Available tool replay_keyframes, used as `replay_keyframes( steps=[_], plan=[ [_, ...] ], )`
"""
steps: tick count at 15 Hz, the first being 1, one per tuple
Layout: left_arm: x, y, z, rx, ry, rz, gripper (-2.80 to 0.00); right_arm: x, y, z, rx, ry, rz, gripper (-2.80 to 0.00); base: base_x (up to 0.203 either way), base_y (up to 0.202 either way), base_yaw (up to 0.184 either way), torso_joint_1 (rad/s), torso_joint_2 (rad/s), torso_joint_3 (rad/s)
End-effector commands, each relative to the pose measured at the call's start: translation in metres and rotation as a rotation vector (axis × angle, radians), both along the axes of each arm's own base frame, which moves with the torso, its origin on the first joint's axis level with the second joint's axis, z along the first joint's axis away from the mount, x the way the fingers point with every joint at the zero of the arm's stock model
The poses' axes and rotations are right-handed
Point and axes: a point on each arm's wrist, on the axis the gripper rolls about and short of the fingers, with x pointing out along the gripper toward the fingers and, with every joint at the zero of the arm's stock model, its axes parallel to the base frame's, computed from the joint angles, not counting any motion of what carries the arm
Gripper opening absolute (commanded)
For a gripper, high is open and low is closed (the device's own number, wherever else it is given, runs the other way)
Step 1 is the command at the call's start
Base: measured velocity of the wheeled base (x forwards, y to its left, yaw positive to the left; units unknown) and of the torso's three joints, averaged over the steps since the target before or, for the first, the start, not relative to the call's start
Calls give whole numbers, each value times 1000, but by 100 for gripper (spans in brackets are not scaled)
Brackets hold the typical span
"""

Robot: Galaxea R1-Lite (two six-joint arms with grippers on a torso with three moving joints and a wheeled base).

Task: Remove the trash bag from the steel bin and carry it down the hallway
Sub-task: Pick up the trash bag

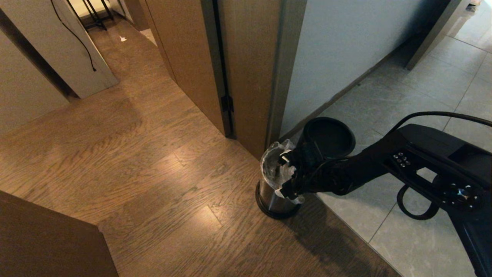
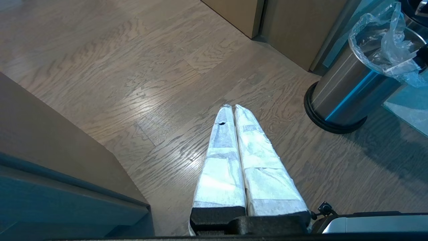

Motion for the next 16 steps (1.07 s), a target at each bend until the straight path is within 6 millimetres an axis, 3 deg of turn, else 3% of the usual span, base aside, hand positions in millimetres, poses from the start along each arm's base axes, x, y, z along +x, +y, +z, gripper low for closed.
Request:
replay_keyframes(
  steps=[1, 16],
  plan=[
    [0, 0, 0, 0, 0, 0, -280, 4, 3, -7, -3, 4, 0, 0, 0, 0, 0, 0, 0, 0],
    [0, 0, 0, 0, 0, 0, -280, 26, 13, -8, 74, -40, -25, 0, 0, 0, 0, 0, 0, 0]
  ],
)
